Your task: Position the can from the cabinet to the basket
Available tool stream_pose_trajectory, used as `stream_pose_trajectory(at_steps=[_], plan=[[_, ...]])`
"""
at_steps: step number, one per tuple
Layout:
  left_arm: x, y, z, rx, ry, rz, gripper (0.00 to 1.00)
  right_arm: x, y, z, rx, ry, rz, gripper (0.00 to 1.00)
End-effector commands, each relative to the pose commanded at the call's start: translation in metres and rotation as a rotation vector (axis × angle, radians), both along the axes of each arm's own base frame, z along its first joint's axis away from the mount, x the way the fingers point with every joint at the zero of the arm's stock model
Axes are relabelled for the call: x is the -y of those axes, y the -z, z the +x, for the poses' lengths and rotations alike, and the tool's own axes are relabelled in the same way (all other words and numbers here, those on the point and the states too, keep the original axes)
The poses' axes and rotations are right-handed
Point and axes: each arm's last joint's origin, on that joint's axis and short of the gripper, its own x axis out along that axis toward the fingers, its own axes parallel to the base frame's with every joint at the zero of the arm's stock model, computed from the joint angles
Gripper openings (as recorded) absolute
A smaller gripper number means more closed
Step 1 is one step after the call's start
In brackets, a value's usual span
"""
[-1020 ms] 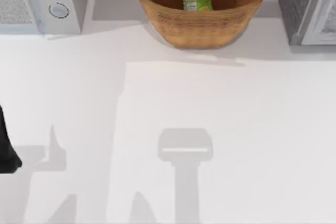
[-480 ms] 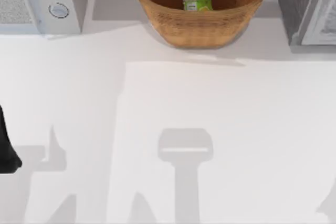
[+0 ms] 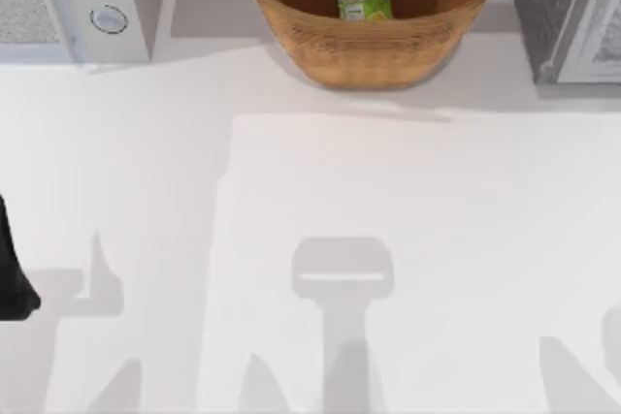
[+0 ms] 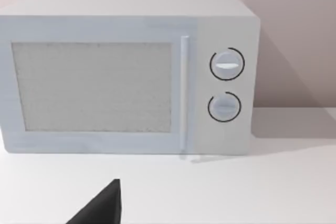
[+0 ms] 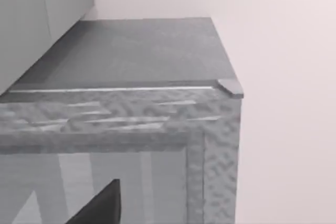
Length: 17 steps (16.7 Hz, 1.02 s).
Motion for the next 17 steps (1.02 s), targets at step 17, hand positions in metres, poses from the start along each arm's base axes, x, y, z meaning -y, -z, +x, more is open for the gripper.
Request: stream_pose_trajectory(at_steps=[17], plan=[[0.000,0.000,0.000,0.000,0.000,0.000,1.00,-0.071,-0.045,0.035,0.033,0.008,-0.032,1.00]])
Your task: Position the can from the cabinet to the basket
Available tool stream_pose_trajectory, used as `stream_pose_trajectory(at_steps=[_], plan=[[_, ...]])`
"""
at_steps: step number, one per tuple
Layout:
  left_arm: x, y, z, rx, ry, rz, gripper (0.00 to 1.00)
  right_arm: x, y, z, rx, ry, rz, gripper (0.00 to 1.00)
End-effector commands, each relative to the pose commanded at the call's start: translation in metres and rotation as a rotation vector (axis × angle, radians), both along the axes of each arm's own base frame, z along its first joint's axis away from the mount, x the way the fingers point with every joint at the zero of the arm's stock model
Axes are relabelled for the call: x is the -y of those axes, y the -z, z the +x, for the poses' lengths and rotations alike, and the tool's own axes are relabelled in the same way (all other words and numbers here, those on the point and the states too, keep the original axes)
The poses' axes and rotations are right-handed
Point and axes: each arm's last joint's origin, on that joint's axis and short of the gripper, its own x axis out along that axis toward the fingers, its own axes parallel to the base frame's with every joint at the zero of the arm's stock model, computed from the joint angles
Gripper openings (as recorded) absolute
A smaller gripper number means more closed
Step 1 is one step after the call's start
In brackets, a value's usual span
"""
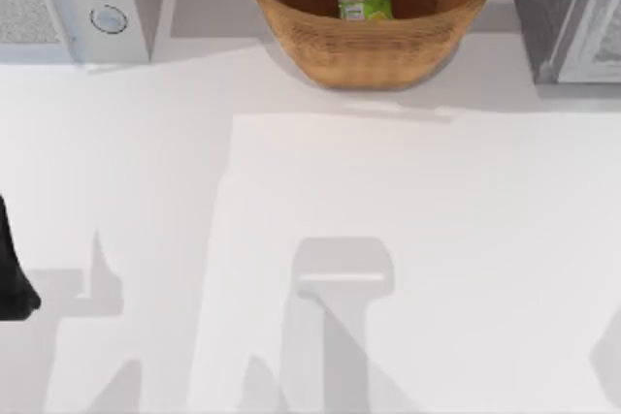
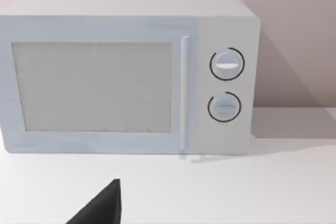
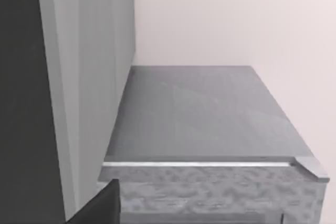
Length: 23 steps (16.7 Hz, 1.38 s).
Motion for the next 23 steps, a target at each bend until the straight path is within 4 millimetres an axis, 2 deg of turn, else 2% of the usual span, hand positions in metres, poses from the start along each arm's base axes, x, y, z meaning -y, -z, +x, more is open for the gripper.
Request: stream_pose_trajectory(at_steps=[3,6,9,12,14,16,20,21,23], plan=[[0.000,0.000,0.000,0.000,0.000,0.000,1.00,-0.050,-0.001,0.034,0.005,0.004,0.007,1.00],[0.000,0.000,0.000,0.000,0.000,0.000,1.00,-0.116,-0.001,0.054,0.003,0.002,0.014,1.00],[0.000,0.000,0.000,0.000,0.000,0.000,1.00,-0.182,0.001,0.053,-0.003,-0.003,0.016,1.00],[0.000,0.000,0.000,0.000,0.000,0.000,1.00,-0.228,0.004,0.039,-0.011,-0.004,0.013,1.00],[0.000,0.000,0.000,0.000,0.000,0.000,1.00,-0.246,0.006,0.030,-0.015,-0.004,0.009,1.00],[0.000,0.000,0.000,0.000,0.000,0.000,1.00,-0.255,0.007,0.024,-0.018,-0.004,0.007,1.00],[0.000,0.000,0.000,0.000,0.000,0.000,1.00,-0.256,0.008,0.023,-0.018,-0.004,0.006,1.00],[0.000,0.000,0.000,0.000,0.000,0.000,1.00,-0.246,0.001,0.016,0.004,0.038,0.004,1.00],[0.000,0.000,0.000,0.000,0.000,0.000,1.00,-0.246,0.000,0.021,0.006,0.036,0.005,1.00]])
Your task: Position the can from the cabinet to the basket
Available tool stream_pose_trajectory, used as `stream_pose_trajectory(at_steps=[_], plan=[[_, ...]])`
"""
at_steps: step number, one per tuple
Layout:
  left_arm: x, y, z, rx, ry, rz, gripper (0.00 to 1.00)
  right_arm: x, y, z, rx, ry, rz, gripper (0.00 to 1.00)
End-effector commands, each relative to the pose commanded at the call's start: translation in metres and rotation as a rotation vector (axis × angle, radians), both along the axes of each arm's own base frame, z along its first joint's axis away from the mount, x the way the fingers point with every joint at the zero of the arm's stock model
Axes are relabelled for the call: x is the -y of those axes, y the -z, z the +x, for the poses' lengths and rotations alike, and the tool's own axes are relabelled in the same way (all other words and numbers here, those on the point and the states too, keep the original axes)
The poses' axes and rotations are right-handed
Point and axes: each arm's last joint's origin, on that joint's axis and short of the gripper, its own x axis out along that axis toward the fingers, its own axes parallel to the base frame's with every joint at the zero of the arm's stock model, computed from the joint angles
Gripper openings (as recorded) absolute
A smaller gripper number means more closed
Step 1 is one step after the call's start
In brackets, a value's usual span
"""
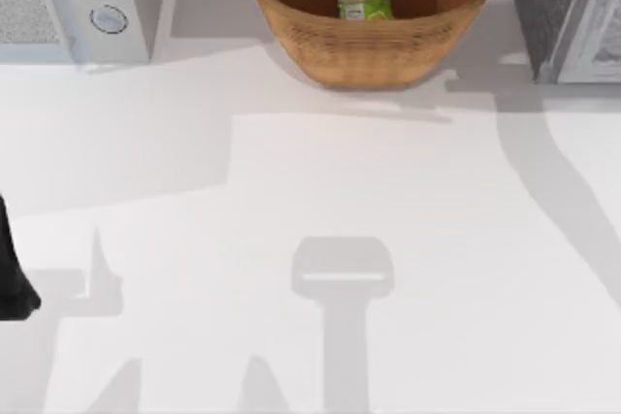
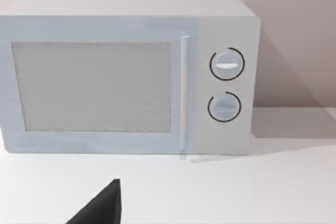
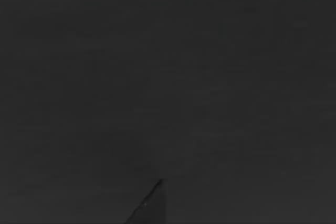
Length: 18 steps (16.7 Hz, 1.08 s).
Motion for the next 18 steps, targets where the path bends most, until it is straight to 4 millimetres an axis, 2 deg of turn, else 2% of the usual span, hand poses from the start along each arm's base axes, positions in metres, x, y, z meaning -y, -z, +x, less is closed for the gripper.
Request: stream_pose_trajectory(at_steps=[6,8,10,11,14,18], plan=[[0.000,0.000,0.000,0.000,0.000,0.000,1.00,-0.001,0.001,0.040,-0.006,0.001,-0.002,1.00],[0.000,0.000,0.000,0.000,0.000,0.000,1.00,0.001,0.001,0.045,-0.002,0.002,0.000,1.00],[0.000,0.000,0.000,0.000,0.000,0.000,1.00,0.001,0.001,0.045,-0.002,0.002,0.000,1.00],[0.000,0.000,0.000,0.000,0.000,0.000,1.00,0.001,-0.001,0.037,0.005,-0.002,0.000,1.00],[0.000,0.000,0.000,0.000,0.000,0.000,1.00,0.004,0.001,0.032,0.011,-0.006,0.002,1.00],[0.000,0.000,0.000,0.000,0.000,0.000,1.00,0.022,0.017,0.004,0.024,-0.014,0.006,1.00]])
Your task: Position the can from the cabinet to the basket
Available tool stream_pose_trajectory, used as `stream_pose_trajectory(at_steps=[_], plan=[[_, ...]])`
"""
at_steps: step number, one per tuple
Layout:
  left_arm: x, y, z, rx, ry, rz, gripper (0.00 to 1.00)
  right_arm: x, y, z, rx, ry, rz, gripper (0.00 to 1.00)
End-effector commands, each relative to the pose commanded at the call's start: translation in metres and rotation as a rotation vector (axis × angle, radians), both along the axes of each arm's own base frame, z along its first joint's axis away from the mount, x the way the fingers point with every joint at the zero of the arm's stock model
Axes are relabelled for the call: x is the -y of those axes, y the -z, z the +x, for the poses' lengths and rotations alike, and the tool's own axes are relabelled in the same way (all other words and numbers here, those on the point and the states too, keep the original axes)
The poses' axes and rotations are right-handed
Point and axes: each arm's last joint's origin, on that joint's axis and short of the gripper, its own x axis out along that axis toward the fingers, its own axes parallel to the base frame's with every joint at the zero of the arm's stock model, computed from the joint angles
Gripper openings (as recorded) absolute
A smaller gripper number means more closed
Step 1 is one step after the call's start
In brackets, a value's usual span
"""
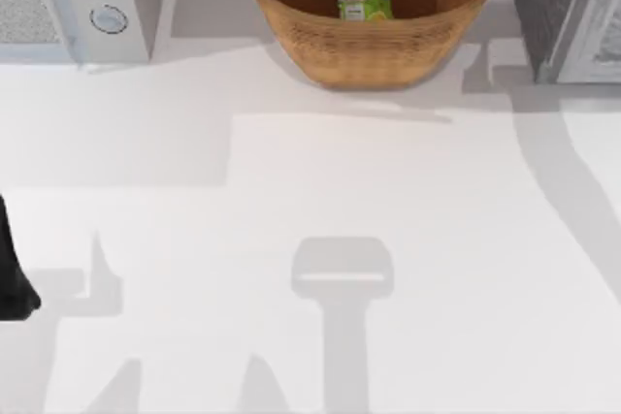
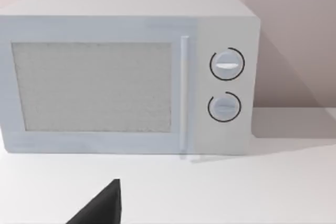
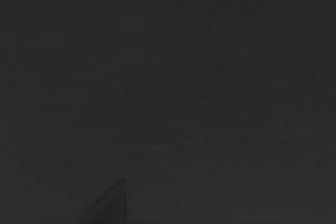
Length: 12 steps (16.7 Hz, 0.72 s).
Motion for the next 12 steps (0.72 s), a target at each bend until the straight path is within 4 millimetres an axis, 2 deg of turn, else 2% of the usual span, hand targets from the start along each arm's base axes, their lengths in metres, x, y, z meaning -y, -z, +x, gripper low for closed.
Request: stream_pose_trajectory(at_steps=[2,4,6,12], plan=[[0.000,0.000,0.000,0.000,0.000,0.000,1.00,0.013,0.019,-0.021,-0.001,-0.002,-0.001,1.00],[0.000,0.000,0.000,0.000,0.000,0.000,1.00,0.025,0.050,-0.042,-0.019,-0.002,-0.007,1.00],[0.000,0.000,0.000,0.000,0.000,0.000,1.00,0.036,0.093,-0.061,-0.052,-0.003,-0.013,1.00],[0.000,0.000,0.000,0.000,0.000,0.000,1.00,0.059,0.242,-0.108,-0.116,-0.013,-0.015,1.00]])
